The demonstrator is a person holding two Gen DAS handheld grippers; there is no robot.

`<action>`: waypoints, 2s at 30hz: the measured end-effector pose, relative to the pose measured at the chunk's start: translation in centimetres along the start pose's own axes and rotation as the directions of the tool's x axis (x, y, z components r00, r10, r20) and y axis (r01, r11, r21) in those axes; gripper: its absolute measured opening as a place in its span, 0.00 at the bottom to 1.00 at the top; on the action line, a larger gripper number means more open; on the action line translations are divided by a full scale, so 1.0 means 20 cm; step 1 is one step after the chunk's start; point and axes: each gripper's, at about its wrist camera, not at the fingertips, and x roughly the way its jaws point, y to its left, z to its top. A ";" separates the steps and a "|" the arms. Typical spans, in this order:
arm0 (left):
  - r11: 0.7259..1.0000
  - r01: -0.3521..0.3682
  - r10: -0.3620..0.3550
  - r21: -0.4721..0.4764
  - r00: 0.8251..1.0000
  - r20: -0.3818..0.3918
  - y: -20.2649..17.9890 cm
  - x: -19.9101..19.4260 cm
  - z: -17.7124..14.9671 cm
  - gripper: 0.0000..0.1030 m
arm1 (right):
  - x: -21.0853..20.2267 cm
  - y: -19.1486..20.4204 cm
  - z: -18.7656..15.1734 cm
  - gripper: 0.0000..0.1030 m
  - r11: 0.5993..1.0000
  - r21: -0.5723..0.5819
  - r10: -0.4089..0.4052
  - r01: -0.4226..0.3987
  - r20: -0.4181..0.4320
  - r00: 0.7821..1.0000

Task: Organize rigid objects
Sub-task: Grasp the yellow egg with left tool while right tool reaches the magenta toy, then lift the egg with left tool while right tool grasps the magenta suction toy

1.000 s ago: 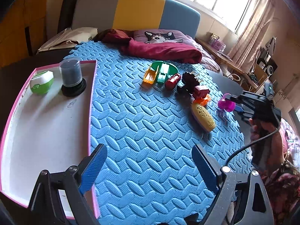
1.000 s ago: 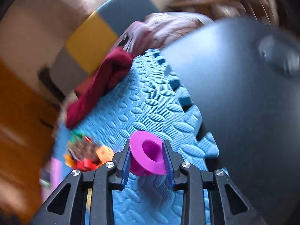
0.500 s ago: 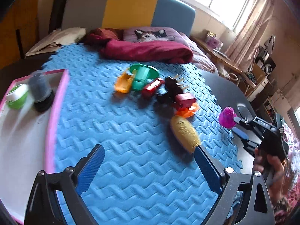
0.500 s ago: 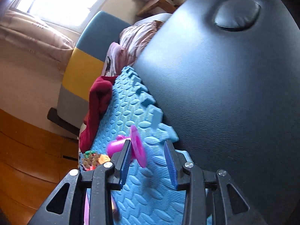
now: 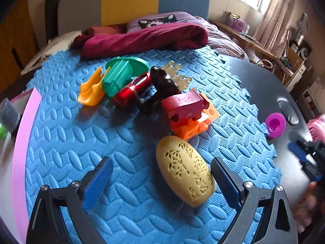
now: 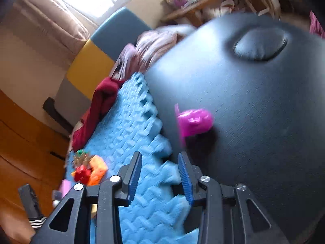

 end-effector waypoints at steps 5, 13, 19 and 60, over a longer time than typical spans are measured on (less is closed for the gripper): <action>0.994 -0.031 0.028 0.106 0.999 0.034 -0.03 0.03 -0.03 0.76 | 0.03 -0.02 0.08 0.47 0.986 -0.063 -0.151 0.153 0.040 0.988; 0.985 0.023 -0.033 0.171 0.998 0.056 0.03 -0.04 -0.08 0.43 | 0.12 -0.04 0.25 0.67 0.981 0.007 -0.195 0.195 0.073 0.978; 0.986 0.064 -0.075 0.154 0.995 0.069 0.11 -0.10 -0.16 0.43 | 0.26 -0.10 0.42 0.71 0.964 0.104 -0.246 0.243 0.018 0.969; 0.975 0.206 -0.215 0.076 0.969 0.121 0.27 -0.29 -0.20 0.42 | 0.09 0.10 0.10 0.44 0.983 -0.077 -0.170 0.168 -0.017 0.985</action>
